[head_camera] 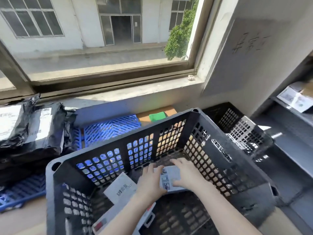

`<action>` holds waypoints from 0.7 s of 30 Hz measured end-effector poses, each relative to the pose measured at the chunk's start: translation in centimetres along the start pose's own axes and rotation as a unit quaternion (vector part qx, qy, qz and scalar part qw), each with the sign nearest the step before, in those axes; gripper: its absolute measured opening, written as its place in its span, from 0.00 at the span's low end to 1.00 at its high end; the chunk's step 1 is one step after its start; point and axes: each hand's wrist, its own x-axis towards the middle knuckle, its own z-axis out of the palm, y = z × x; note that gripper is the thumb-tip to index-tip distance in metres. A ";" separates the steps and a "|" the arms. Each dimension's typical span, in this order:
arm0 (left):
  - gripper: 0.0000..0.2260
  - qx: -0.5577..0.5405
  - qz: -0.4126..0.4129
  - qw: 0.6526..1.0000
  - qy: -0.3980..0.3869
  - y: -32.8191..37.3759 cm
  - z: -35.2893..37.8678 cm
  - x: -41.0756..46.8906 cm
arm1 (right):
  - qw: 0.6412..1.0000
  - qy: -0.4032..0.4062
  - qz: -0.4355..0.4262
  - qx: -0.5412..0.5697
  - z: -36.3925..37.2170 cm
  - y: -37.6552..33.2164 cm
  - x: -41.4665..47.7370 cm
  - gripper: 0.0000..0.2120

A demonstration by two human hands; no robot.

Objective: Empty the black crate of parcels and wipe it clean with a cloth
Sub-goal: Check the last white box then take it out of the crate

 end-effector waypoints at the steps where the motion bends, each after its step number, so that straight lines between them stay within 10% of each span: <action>1: 0.38 0.006 0.003 1.000 -0.002 -0.2 0.5 0.8 | 1.000 -0.013 0.001 -0.027 0.3 0.3 0.7 0.41; 9: 0.43 0.072 0.026 0.997 -0.033 -1.4 3.6 4.2 | 0.981 -0.085 -0.008 -0.175 4.1 3.1 4.1 0.57; 21: 0.42 0.027 0.038 0.999 -0.001 -1.4 3.7 3.9 | 0.993 -0.043 -0.034 -0.107 3.6 3.4 4.2 0.51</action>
